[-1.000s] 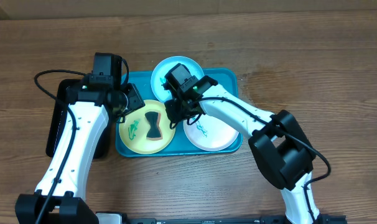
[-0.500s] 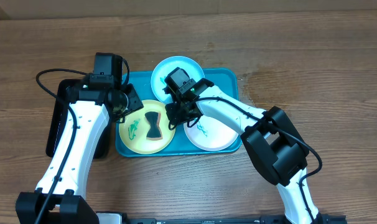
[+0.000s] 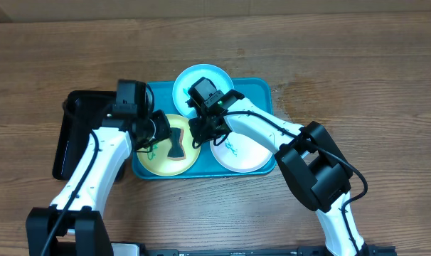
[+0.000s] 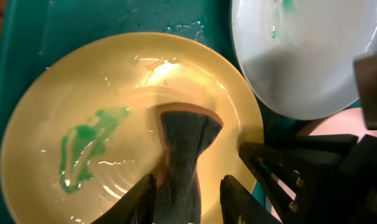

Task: Clean dirty plates on tray and stack at the side
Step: 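Scrub the yellow plate with the sponge in the left gripper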

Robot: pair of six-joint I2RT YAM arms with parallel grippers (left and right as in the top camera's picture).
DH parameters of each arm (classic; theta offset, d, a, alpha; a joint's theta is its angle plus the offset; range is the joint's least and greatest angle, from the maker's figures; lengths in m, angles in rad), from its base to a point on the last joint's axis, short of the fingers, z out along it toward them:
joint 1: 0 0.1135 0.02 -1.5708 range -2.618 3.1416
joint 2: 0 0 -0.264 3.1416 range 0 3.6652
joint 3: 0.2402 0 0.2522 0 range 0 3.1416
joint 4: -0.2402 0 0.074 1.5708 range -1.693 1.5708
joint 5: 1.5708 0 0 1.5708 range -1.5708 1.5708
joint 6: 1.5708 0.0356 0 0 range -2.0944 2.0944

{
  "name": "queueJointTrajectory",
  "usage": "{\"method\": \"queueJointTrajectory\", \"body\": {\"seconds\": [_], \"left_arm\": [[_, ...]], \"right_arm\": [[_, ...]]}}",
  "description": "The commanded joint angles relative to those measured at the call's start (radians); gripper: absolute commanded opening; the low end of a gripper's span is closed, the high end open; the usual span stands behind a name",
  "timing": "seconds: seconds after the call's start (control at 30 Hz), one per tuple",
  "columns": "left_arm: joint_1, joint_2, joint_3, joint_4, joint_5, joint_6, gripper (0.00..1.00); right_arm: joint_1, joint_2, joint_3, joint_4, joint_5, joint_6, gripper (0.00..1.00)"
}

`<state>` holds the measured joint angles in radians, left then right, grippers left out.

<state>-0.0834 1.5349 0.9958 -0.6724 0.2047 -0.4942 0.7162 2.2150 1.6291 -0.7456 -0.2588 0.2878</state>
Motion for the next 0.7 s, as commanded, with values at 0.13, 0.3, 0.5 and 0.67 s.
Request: {"method": "queueJointTrajectory", "body": {"seconds": [0.13, 0.3, 0.5, 0.67], "left_arm": [[-0.01, 0.145, -0.041, 0.085, 0.067, 0.029, 0.32], [-0.031, 0.237, -0.04, 0.103, 0.082, 0.069, 0.42], [-0.029, 0.241, -0.034, 0.092, 0.08, 0.126, 0.33], [-0.019, 0.241, -0.015, 0.058, 0.011, 0.126, 0.25]], "right_arm": [[0.008, 0.02, 0.011, 0.0, 0.003, 0.001, 0.16], [0.008, 0.02, 0.011, -0.001, 0.003, 0.001, 0.16], [0.008, 0.02, 0.011, 0.002, 0.003, 0.0, 0.16], [0.008, 0.02, 0.011, 0.003, 0.003, 0.0, 0.16]]}}
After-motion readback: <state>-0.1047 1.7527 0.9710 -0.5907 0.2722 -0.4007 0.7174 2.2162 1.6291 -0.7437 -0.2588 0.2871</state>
